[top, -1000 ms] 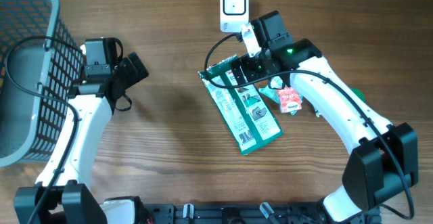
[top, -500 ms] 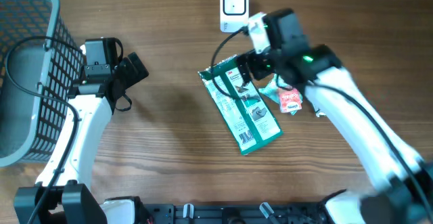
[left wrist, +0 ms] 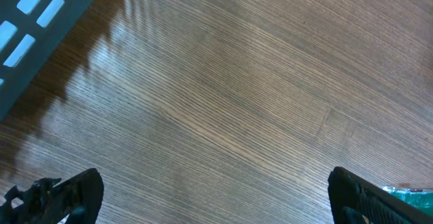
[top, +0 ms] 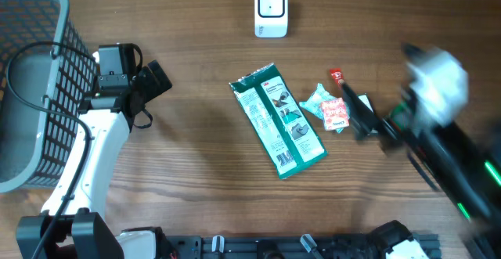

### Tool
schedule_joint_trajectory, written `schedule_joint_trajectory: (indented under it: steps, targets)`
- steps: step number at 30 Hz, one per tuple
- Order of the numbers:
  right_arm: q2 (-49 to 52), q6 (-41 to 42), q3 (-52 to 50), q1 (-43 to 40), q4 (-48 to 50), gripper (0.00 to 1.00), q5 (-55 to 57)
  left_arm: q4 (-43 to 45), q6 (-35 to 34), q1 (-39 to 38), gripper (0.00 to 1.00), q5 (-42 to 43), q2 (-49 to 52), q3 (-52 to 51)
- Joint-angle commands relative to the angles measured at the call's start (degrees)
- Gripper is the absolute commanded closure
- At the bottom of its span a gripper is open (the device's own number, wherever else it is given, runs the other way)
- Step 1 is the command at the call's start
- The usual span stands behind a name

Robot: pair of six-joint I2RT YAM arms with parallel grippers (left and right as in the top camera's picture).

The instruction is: Scan the item barcode

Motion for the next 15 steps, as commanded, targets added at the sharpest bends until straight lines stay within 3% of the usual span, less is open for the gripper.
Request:
schedule_joint_trajectory:
  steps: [1, 5, 9, 11, 15]
  targets:
    - [-11.43, -0.17, -8.02, -2.8, -0.31, 0.0, -0.59, 0.13, 0.46, 0.26, 0.0, -0.55, 0.42, 0.61]
    - [-24.98, 5.27, -21.11, -7.58, 2.01, 0.0, -0.55, 0.13, 0.46, 0.2, 0.0, -0.55, 0.42, 0.61]
    - [-38.29, 11.1, -37.42, -13.49, 12.74, 0.0, -1.33, 0.13, 0.46, 0.2, 0.0, -0.55, 0.42, 0.61]
    - [-42.97, 10.99, -48.13, -16.33, 26.03, 0.0, -5.35, 0.13, 0.46, 0.2, 0.0, -0.55, 0.42, 0.61]
    - [-42.47, 11.82, -57.44, -16.79, 40.92, 0.0, -7.3, 0.13, 0.48, 0.2, 0.0, -0.55, 0.42, 0.61]
